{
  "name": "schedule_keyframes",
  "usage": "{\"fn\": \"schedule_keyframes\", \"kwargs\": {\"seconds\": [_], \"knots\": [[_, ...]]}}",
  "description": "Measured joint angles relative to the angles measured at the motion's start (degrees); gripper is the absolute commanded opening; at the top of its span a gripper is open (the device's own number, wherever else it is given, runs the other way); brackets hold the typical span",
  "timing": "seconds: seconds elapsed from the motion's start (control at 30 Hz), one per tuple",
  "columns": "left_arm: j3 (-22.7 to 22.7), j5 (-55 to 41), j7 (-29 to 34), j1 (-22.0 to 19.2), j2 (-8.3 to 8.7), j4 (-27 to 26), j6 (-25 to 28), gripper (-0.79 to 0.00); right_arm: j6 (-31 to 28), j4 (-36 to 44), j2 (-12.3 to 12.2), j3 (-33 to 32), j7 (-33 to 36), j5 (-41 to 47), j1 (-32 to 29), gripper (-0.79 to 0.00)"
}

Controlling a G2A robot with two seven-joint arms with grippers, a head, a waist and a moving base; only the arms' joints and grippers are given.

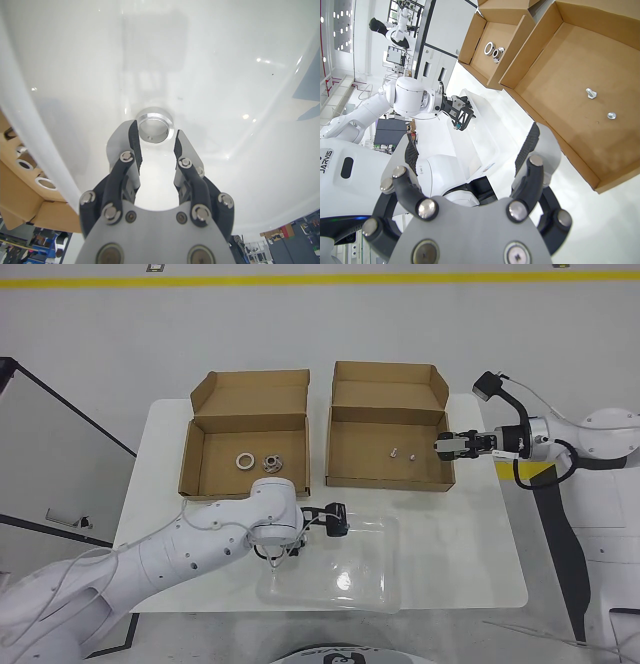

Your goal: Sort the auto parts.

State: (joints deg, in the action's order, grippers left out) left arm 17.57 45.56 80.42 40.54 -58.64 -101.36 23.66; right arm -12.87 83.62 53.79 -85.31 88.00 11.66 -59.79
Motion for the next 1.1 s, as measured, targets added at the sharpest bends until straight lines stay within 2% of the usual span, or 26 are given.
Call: {"fn": "schedule_keyframes", "kwargs": {"seconds": [0.5, 1.1], "knots": [[1.4, 3.7, -1.5, 1.6, -0.04, 0.1, -0.4, -0.483, 0.0, 0.0, 0.0, 0.0, 0.0, 0.0, 0.0, 0.000], [1.3, 4.6, -0.2, 2.7, -0.94, -0.1, 0.4, -0.459, 0.0, 0.0, 0.0, 0.0, 0.0, 0.0, 0.0, 0.000]]}}
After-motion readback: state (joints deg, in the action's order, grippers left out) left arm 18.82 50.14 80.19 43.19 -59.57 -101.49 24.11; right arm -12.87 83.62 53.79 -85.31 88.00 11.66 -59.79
